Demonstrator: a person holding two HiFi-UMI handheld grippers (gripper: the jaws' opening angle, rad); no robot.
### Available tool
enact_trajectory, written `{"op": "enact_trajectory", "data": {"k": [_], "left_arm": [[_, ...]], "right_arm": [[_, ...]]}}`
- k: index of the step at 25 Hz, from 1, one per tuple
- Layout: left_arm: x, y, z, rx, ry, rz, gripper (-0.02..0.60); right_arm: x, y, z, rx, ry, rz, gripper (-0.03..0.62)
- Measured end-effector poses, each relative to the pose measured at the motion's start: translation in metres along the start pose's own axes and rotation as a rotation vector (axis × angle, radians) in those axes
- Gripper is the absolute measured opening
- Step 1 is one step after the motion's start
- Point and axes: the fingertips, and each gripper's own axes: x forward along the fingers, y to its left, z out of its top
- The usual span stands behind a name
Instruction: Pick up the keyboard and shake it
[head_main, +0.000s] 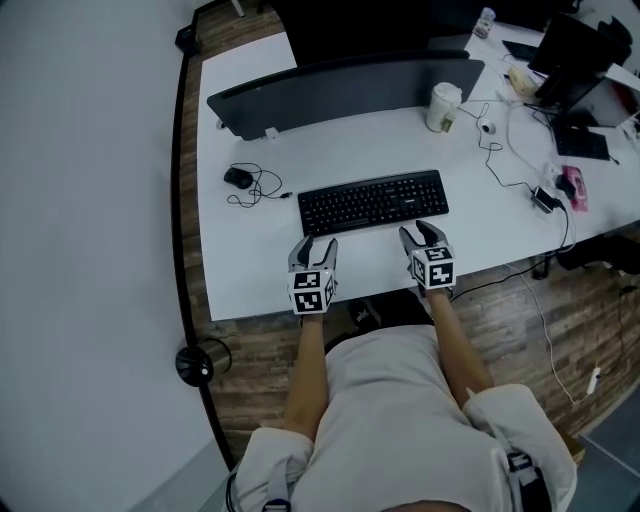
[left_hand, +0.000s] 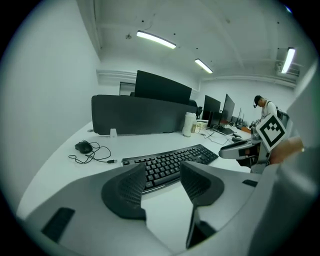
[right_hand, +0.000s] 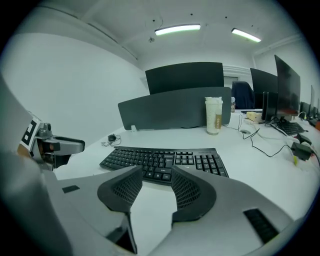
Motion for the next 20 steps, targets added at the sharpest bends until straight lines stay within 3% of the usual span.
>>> {"op": "enact_trajectory", "data": {"k": [3, 7, 13, 20], "left_arm": [[-0.008, -0.007, 0.004, -0.024, -0.037, -0.028, 0.144], [-0.016, -0.009, 0.000, -0.007, -0.041, -0.041, 0.083], [-0.020, -0.006, -0.001, -0.010, -0.061, -0.036, 0.030], [-0.024, -0.005, -0.006, -0.021, -0.060, -0.039, 0.015]], "right_arm": [[-0.004, 0.004, 0.002, 0.002, -0.017, -0.001, 0.187], [-0.009, 0.011, 0.001, 0.004, -0.035, -0.008, 0.182], [-0.017, 0.015, -0.003, 0.004, -0.058, -0.017, 0.127], [-0.024, 0.015, -0.008, 0.017, -0.056, -0.028, 0.047]]}}
